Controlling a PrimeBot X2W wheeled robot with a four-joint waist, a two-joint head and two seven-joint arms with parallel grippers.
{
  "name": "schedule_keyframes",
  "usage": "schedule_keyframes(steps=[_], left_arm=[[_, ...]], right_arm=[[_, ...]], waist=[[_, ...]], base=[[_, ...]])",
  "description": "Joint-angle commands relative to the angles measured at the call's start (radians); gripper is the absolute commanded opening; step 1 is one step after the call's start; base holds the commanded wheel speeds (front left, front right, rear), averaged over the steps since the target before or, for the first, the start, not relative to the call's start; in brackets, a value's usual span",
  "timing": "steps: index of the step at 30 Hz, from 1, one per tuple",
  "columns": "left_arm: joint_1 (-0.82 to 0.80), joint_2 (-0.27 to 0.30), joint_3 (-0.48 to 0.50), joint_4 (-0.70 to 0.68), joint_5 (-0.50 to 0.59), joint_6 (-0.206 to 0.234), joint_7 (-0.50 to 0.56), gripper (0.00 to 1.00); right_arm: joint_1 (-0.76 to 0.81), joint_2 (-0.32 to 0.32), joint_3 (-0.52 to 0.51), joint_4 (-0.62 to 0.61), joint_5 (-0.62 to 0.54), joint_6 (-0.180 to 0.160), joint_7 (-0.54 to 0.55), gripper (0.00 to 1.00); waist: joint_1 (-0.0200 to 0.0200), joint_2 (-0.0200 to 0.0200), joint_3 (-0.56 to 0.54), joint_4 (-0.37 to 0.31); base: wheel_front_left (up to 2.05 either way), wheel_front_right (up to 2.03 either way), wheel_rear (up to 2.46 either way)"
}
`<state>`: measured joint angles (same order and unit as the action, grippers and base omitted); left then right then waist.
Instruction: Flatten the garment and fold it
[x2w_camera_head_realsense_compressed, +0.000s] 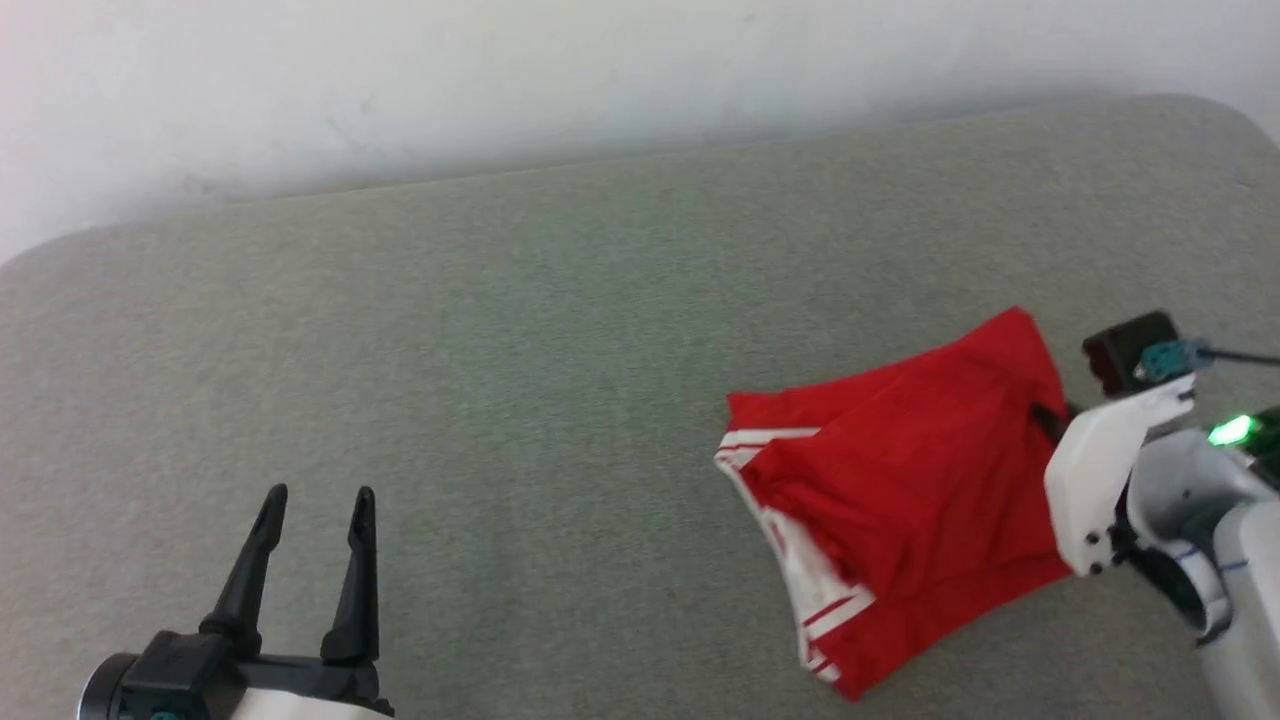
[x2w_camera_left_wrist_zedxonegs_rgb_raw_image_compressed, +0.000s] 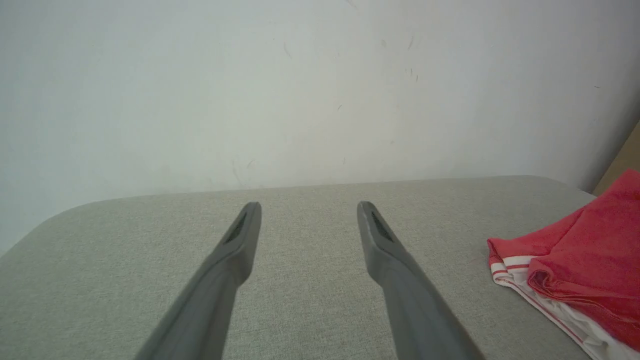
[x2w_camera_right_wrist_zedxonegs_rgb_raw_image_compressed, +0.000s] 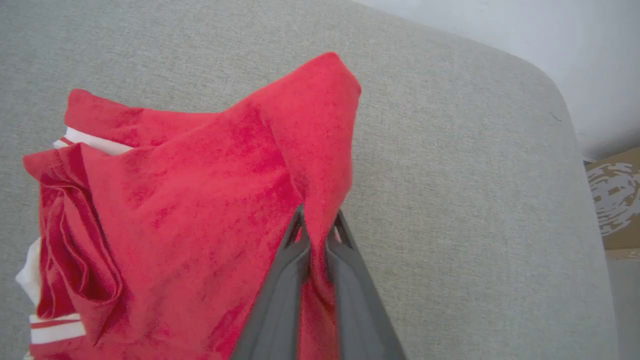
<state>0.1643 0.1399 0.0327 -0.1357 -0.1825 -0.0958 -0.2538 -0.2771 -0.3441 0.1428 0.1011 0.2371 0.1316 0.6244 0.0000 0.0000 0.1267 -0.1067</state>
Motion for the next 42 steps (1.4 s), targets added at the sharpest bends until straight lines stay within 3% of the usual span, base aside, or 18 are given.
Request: schedule_keyframes(steps=[1, 12, 24, 41, 42], left_arm=[[-0.001, 0.009, 0.000, -0.006, 0.000, 0.003, 0.002, 1.00], [-0.053, 0.054, -0.006, -0.044, 0.000, -0.001, 0.025, 1.00], [-0.167, 0.128, -0.007, -0.119, 0.011, -0.010, 0.051, 1.00], [-0.244, 0.171, -0.016, -0.138, 0.024, -0.003, 0.049, 1.00], [-0.249, 0.171, -0.016, -0.139, 0.026, 0.000, 0.045, 1.00]], right_arm=[[-0.029, -0.011, 0.000, 0.006, -0.006, -0.001, 0.001, 0.00], [-0.200, -0.091, -0.018, 0.073, -0.068, -0.001, -0.015, 0.00], [-0.317, -0.161, -0.134, 0.128, -0.194, -0.001, -0.080, 0.00], [-0.315, -0.081, -0.309, 0.234, -0.338, -0.001, -0.131, 0.00], [-0.317, -0.078, -0.313, 0.235, -0.344, -0.001, -0.135, 0.29]], waist=[[0.0000, 0.0000, 0.017, -0.045], [0.0000, 0.0000, 0.134, -0.126], [0.0000, 0.0000, 0.331, -0.131], [0.0000, 0.0000, 0.463, -0.106], [0.0000, 0.0000, 0.465, -0.106]], base=[[0.00, 0.00, 0.00], [0.00, 0.00, 0.00], [0.00, 0.00, 0.00], [0.00, 0.00, 0.00], [0.00, 0.00, 0.00]])
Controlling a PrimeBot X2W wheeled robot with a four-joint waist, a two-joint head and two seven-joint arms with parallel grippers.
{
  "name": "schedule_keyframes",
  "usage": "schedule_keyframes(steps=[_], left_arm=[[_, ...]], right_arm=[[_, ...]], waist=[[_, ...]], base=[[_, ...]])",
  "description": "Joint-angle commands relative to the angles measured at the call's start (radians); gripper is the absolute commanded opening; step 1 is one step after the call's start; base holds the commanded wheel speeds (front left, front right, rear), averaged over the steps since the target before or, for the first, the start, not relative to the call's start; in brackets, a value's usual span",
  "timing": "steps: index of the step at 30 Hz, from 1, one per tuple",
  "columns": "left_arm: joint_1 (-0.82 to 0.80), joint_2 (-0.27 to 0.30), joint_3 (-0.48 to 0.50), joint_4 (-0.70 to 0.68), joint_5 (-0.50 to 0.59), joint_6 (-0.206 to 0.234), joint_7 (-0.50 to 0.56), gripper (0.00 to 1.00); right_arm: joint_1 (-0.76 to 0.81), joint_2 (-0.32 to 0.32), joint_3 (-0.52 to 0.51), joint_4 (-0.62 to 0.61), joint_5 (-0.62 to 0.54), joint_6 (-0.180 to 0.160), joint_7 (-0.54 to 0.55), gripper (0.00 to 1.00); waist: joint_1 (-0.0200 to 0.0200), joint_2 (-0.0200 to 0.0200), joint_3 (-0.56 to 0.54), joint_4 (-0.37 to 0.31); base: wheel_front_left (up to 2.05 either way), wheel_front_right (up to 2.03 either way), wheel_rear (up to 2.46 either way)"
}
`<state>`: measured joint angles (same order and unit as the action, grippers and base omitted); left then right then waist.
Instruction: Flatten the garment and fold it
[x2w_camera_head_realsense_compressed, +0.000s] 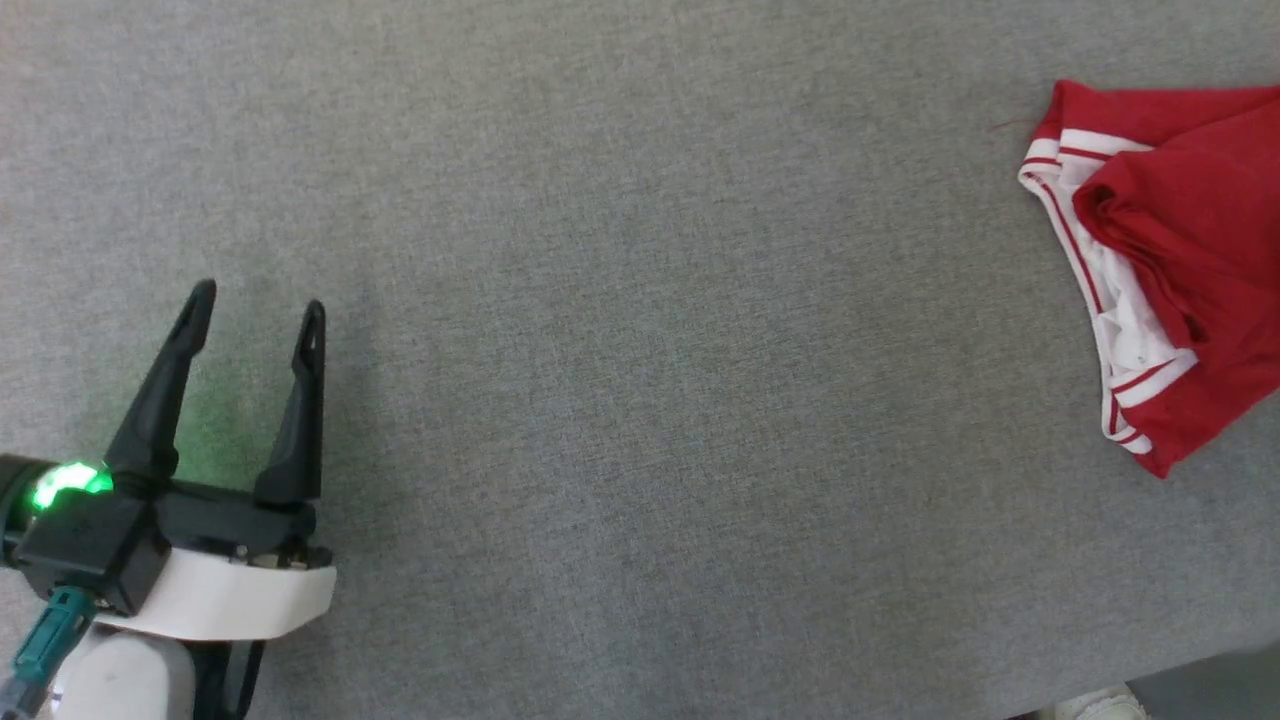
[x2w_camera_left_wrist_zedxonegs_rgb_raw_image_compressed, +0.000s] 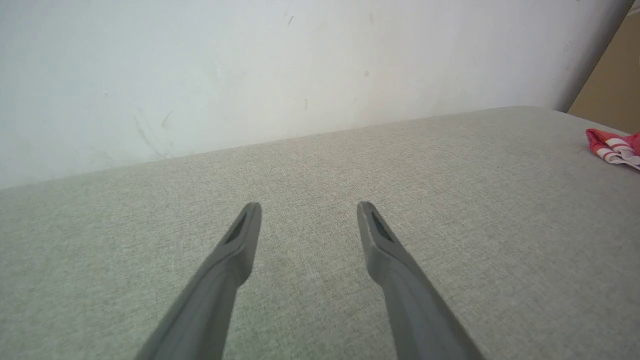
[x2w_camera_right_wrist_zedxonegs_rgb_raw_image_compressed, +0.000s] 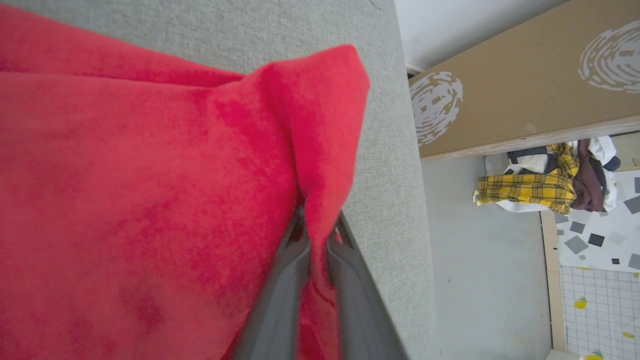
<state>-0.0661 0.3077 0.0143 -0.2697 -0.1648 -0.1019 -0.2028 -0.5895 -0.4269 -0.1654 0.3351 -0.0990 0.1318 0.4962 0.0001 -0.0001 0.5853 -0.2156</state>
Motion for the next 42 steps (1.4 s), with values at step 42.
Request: schedule_keyframes(steps=[42], left_arm=[[0.142, -0.184, 0.055, 0.031, 0.027, 0.073, -0.059, 1.00]], right_arm=[[0.314, 0.296, -0.059, -0.362, 0.105, -0.001, -0.393, 1.00]], waist=[[-0.0001, 0.0001, -0.441, 0.132]], base=[[0.00, 0.00, 0.00]])
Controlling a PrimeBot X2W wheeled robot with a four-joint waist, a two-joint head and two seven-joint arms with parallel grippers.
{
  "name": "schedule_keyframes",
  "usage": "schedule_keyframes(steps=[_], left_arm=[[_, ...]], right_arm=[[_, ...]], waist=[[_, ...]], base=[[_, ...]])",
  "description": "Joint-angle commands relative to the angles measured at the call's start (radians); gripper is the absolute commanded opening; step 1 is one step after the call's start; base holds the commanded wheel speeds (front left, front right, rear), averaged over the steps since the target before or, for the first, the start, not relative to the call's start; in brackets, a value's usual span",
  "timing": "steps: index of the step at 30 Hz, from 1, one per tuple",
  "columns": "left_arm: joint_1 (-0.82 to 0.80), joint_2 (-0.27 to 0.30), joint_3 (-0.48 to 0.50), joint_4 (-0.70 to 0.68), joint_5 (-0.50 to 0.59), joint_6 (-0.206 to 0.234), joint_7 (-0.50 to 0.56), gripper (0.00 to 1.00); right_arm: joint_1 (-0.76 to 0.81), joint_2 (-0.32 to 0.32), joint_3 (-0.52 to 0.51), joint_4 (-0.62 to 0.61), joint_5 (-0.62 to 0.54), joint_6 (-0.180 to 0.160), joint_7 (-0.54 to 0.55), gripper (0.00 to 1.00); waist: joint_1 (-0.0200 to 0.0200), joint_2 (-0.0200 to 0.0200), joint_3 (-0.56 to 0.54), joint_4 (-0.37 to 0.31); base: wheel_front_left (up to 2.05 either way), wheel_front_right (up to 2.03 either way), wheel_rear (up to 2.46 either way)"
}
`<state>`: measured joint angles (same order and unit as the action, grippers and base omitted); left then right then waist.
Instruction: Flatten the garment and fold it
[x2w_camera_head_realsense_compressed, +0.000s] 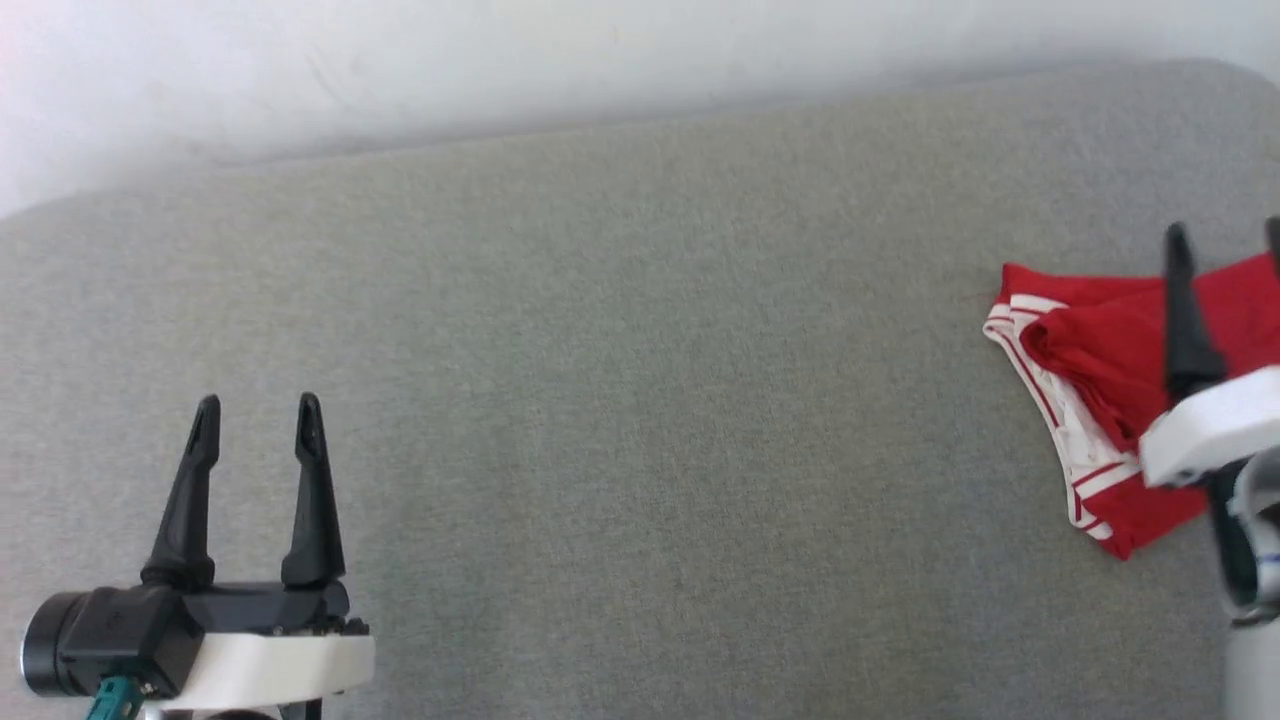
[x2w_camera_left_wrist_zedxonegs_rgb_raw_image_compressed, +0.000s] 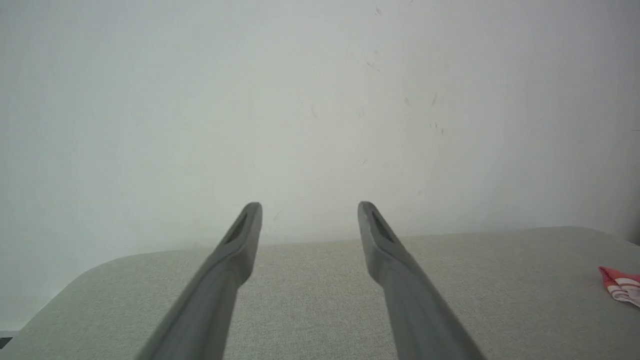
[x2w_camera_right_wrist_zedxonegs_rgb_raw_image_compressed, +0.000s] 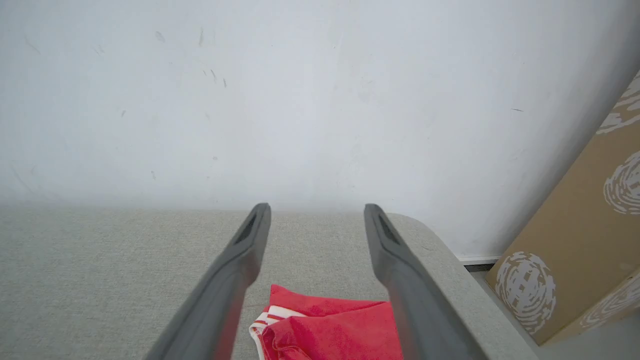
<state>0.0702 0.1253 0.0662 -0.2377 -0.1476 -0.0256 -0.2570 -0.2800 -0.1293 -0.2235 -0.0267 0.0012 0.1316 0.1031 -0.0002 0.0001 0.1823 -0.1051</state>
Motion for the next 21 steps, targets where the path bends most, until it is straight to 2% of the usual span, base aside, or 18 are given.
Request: schedule_keyframes(steps=[1, 9, 21], left_arm=[[0.011, -0.007, 0.005, -0.002, 0.011, -0.003, -0.005, 1.00], [0.069, -0.036, 0.005, 0.006, 0.025, -0.015, -0.005, 1.00], [0.152, -0.063, -0.014, 0.033, 0.026, -0.025, -0.005, 1.00]], right_arm=[[0.021, 0.013, 0.003, -0.008, 0.006, -0.001, -0.015, 1.00], [0.158, 0.072, 0.046, -0.021, 0.012, -0.001, -0.152, 1.00], [0.299, 0.079, 0.084, 0.055, 0.045, -0.001, -0.321, 1.00]], waist=[[0.0002, -0.0001, -0.048, 0.024], [0.0002, -0.0001, -0.110, 0.042], [0.0002, -0.0001, -0.161, 0.090]], base=[[0.00, 0.00, 0.00], [0.00, 0.00, 0.00], [0.00, 0.00, 0.00]])
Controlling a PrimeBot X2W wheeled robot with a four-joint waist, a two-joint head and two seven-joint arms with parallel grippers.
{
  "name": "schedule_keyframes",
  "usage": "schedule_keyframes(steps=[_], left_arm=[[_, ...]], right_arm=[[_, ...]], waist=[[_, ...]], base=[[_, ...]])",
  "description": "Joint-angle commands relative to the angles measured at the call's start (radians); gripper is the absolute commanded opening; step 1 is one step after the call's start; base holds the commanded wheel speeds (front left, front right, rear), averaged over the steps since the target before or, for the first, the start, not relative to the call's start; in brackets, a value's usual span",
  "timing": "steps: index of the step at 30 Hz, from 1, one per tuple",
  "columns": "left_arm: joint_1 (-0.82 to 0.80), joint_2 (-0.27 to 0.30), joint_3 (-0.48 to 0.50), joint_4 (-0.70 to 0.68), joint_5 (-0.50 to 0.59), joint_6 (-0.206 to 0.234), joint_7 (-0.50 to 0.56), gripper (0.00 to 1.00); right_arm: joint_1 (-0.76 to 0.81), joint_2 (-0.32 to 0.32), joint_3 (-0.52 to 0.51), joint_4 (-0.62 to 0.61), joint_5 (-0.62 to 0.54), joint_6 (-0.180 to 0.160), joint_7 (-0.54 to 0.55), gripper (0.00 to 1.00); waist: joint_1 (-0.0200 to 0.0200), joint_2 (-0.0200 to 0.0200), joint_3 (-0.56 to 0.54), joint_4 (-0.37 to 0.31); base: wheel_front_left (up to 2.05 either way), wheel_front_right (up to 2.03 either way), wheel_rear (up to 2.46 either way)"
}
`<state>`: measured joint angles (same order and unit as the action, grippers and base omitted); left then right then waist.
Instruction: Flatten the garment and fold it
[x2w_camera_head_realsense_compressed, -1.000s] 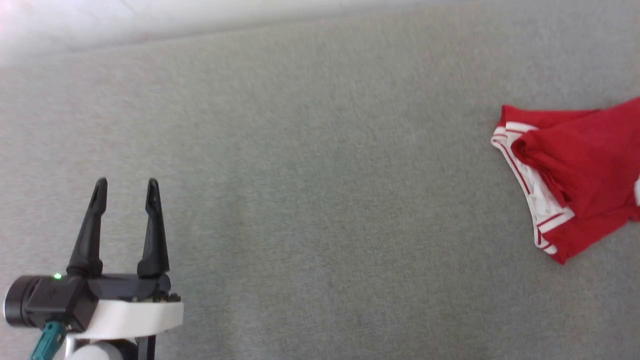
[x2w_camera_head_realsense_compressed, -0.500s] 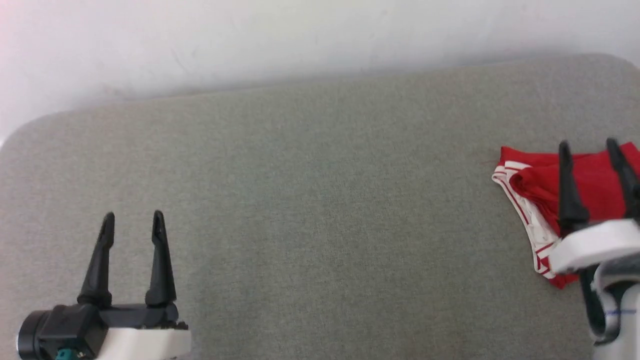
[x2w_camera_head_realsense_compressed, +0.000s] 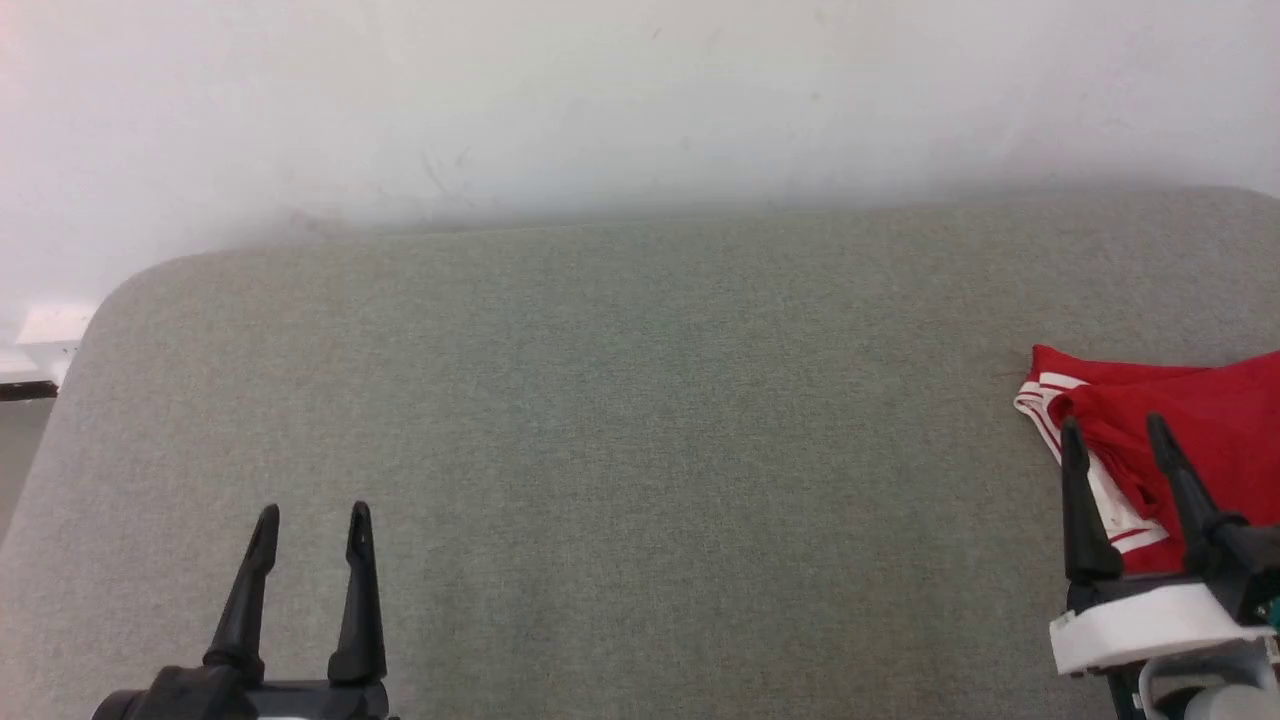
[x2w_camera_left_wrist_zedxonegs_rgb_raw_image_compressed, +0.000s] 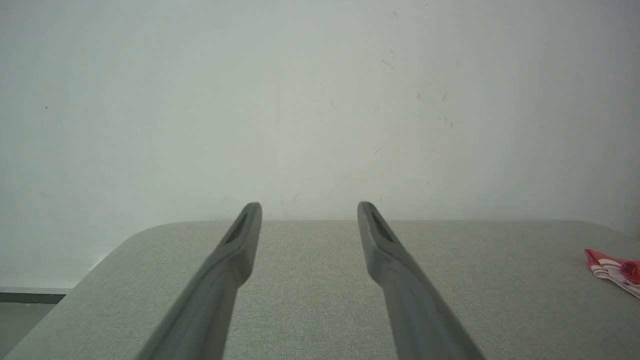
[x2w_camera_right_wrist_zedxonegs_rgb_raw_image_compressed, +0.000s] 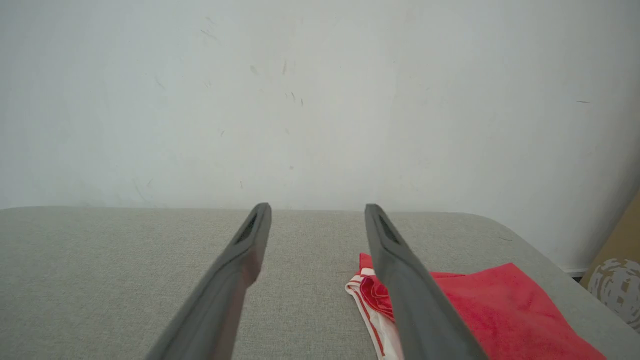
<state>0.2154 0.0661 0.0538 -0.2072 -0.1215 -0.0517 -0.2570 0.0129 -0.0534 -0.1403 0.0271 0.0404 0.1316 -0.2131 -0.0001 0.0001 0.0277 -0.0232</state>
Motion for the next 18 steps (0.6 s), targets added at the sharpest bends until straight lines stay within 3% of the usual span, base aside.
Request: schedule_keyframes(steps=[1, 13, 14, 18], left_arm=[[0.012, -0.005, -0.003, 0.004, -0.001, 0.001, -0.005, 1.00], [0.011, -0.013, -0.017, 0.059, -0.001, -0.009, -0.005, 1.00], [0.010, -0.009, -0.016, 0.058, -0.001, -0.002, 0.000, 0.00], [0.009, -0.009, -0.017, 0.058, -0.001, -0.001, 0.002, 0.00]], right_arm=[[0.014, 0.003, 0.001, 0.006, 0.011, -0.001, -0.013, 1.00], [0.022, 0.003, 0.019, 0.078, 0.022, -0.001, -0.047, 1.00], [0.028, 0.000, 0.018, 0.078, 0.021, 0.000, -0.039, 0.00], [0.028, -0.001, 0.017, 0.078, 0.021, 0.000, -0.034, 0.00]], waist=[[0.0001, -0.0001, -0.005, 0.012], [0.0001, -0.0001, 0.012, 0.023], [0.0002, -0.0001, 0.012, 0.024], [0.0002, -0.0001, 0.012, 0.024]], base=[[0.00, 0.00, 0.00], [0.00, 0.00, 0.00], [0.00, 0.00, 0.00], [0.00, 0.00, 0.00]])
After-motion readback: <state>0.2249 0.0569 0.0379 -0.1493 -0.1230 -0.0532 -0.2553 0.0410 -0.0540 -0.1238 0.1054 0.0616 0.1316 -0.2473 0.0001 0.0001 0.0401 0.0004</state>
